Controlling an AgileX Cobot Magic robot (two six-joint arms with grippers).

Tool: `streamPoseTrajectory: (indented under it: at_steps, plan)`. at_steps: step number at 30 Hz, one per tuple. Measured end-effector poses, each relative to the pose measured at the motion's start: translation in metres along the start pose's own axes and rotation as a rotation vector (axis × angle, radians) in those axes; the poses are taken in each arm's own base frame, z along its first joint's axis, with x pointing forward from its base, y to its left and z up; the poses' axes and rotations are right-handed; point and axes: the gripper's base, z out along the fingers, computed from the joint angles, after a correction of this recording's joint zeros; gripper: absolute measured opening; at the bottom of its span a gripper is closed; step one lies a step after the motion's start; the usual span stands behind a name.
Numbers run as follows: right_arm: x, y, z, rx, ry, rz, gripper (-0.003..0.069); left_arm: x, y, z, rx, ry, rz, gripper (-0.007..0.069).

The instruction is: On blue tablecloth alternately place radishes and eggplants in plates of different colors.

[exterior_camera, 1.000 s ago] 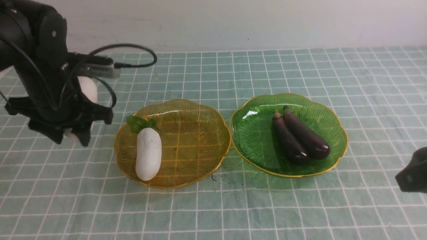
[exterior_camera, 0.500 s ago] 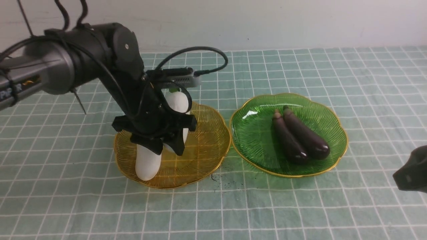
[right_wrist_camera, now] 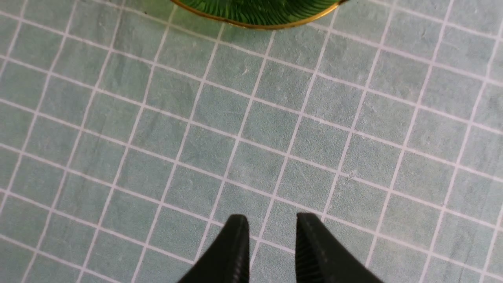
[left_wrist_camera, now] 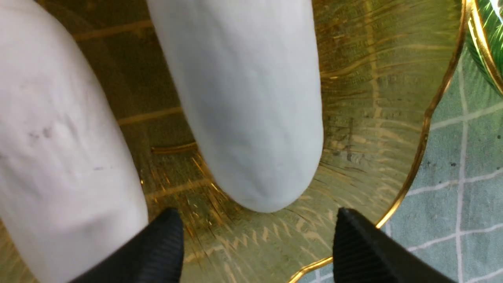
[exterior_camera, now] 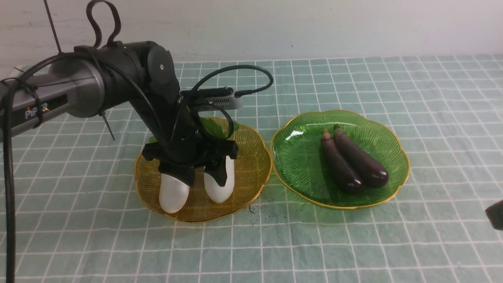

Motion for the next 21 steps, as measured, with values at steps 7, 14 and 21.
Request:
streamPoseTrajectory:
  at_steps: [7,14,21]
  plan:
    - [0.036,0.011,-0.058,0.024,-0.232,0.003,0.0140,0.000,-0.001,0.000,0.004,0.001,-0.001,0.0489]
    - [0.089,0.019,-0.084,0.070,-0.542,-0.044,0.0139,0.000,-0.001,0.000,0.004,0.004,-0.001,0.0489]
    - [0.118,0.015,-0.038,0.104,-0.839,0.001,0.0126,0.001,-0.001,0.000,0.005,0.008,0.002,0.0489]
